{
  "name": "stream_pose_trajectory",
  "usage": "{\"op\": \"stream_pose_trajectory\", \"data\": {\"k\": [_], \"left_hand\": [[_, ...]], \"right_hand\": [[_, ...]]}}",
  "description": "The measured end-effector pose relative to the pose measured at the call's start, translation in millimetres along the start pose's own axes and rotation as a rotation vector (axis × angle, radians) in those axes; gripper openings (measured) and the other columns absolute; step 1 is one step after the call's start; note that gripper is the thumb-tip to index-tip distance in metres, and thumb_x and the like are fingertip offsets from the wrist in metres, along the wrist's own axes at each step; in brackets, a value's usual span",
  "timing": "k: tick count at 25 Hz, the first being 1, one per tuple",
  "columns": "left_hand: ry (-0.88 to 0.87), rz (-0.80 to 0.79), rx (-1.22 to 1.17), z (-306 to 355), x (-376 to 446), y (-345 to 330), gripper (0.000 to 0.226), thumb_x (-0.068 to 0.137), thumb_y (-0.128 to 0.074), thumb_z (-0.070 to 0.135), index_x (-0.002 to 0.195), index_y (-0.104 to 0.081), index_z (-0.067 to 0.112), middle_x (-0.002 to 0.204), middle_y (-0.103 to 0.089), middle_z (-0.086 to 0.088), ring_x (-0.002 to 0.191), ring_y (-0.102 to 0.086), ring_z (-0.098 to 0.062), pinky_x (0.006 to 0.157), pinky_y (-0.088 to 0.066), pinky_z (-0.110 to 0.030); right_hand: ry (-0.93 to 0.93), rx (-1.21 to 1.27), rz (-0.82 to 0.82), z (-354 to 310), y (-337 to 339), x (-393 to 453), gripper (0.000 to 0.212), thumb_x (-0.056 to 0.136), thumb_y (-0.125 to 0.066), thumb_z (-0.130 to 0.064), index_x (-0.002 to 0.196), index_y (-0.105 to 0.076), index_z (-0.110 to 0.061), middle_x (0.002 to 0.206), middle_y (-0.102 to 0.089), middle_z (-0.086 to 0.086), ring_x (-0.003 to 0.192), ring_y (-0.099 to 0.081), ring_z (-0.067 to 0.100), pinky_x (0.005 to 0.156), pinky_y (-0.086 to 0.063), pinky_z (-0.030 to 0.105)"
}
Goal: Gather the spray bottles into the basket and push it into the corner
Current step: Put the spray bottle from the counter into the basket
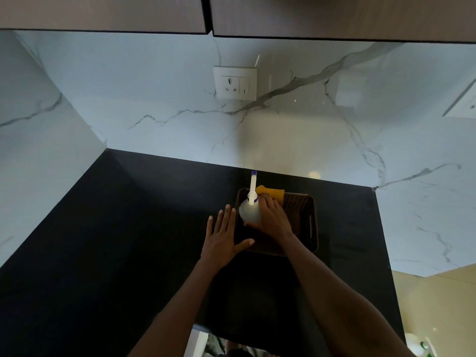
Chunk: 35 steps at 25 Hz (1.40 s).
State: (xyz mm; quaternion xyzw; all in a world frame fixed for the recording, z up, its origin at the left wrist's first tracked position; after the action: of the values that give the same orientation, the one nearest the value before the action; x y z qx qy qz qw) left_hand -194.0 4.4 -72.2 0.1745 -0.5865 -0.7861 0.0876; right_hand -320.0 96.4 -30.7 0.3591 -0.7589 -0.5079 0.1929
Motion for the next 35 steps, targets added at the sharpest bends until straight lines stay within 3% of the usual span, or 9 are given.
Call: {"op": "stream_pose_trajectory", "data": {"k": [7,11,18,23,26,29,35], "left_hand": [[0.014,0.011,0.02,0.8,-1.1,1.6,0.107,0.078,-0.011,0.092,0.15,0.028,0.023,0.161,0.031,-0.001,0.152,0.023,-0.022,0.123,0.015,-0.047],[0.039,0.03,0.052,3.6,-5.9,5.0,0.105,0.079,-0.006,0.09,0.152,0.022,0.02,0.162,0.027,-0.002,0.152,0.022,-0.023,0.124,0.012,-0.048],[0.041,0.267,-0.068,37.1,-38.8,1.0,0.081,0.099,-0.024,0.067,0.16,-0.007,0.016,0.169,-0.005,-0.005,0.156,-0.003,-0.021,0.127,-0.007,-0.044],[-0.102,0.34,-0.089,99.7,-62.8,-13.9,0.067,0.1,-0.04,0.052,0.156,-0.027,0.018,0.163,-0.028,-0.005,0.153,-0.022,-0.023,0.124,-0.023,-0.044],[-0.188,0.325,-0.159,130.0,-77.2,-21.3,0.059,0.101,-0.045,0.044,0.152,-0.037,0.015,0.158,-0.04,-0.007,0.148,-0.034,-0.024,0.119,-0.036,-0.046],[-0.301,0.3,-0.223,158.7,-98.6,-27.3,0.056,0.101,-0.048,0.039,0.151,-0.041,0.013,0.156,-0.043,-0.007,0.146,-0.038,-0.024,0.117,-0.038,-0.045],[-0.519,0.097,-0.379,218.7,-151.0,-71.6,0.051,0.101,-0.053,0.034,0.148,-0.045,0.015,0.152,-0.049,-0.006,0.139,-0.048,-0.021,0.112,-0.043,-0.039]], "right_hand": [[-0.018,0.068,-0.011,3.9,-5.9,0.8,0.102,0.08,-0.082,-0.046,0.154,-0.024,-0.006,0.155,-0.032,0.013,0.137,-0.04,0.029,0.109,-0.046,0.039],[-0.052,-0.001,0.046,9.6,0.9,-7.3,0.105,0.073,-0.082,-0.057,0.153,-0.028,-0.015,0.148,-0.038,0.011,0.13,-0.045,0.03,0.093,-0.054,0.042],[-0.029,-0.03,0.236,45.3,34.3,-57.2,0.075,0.087,-0.055,-0.072,0.145,-0.043,-0.026,0.144,-0.051,0.003,0.129,-0.05,0.023,0.105,-0.043,0.041],[-0.088,-0.037,0.303,78.0,45.9,-124.0,0.075,0.091,-0.037,-0.078,0.147,-0.042,-0.028,0.148,-0.048,0.0,0.138,-0.041,0.022,0.113,-0.037,0.046],[-0.162,0.035,0.346,101.2,46.8,-175.4,0.07,0.094,-0.045,-0.071,0.148,-0.043,-0.028,0.151,-0.045,-0.001,0.14,-0.041,0.02,0.114,-0.037,0.044],[-0.297,0.116,0.388,125.7,43.7,-236.6,0.067,0.095,-0.052,-0.065,0.149,-0.042,-0.028,0.152,-0.042,-0.001,0.14,-0.041,0.02,0.113,-0.039,0.044],[-0.578,0.153,0.391,161.6,11.3,-364.8,0.062,0.096,-0.055,-0.059,0.148,-0.045,-0.026,0.148,-0.048,0.004,0.132,-0.05,0.027,0.107,-0.043,0.042]]}}
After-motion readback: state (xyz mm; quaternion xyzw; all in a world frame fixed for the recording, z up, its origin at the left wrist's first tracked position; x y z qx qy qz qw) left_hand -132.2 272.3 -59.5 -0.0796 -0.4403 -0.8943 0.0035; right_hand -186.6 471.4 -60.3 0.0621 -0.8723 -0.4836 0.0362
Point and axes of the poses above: each hand's wrist, its own x-axis towards the middle knuckle, its own y-axis out of the back of the hand, z = x × y, the point moved 9 cm from there along x, towards the middle knuckle
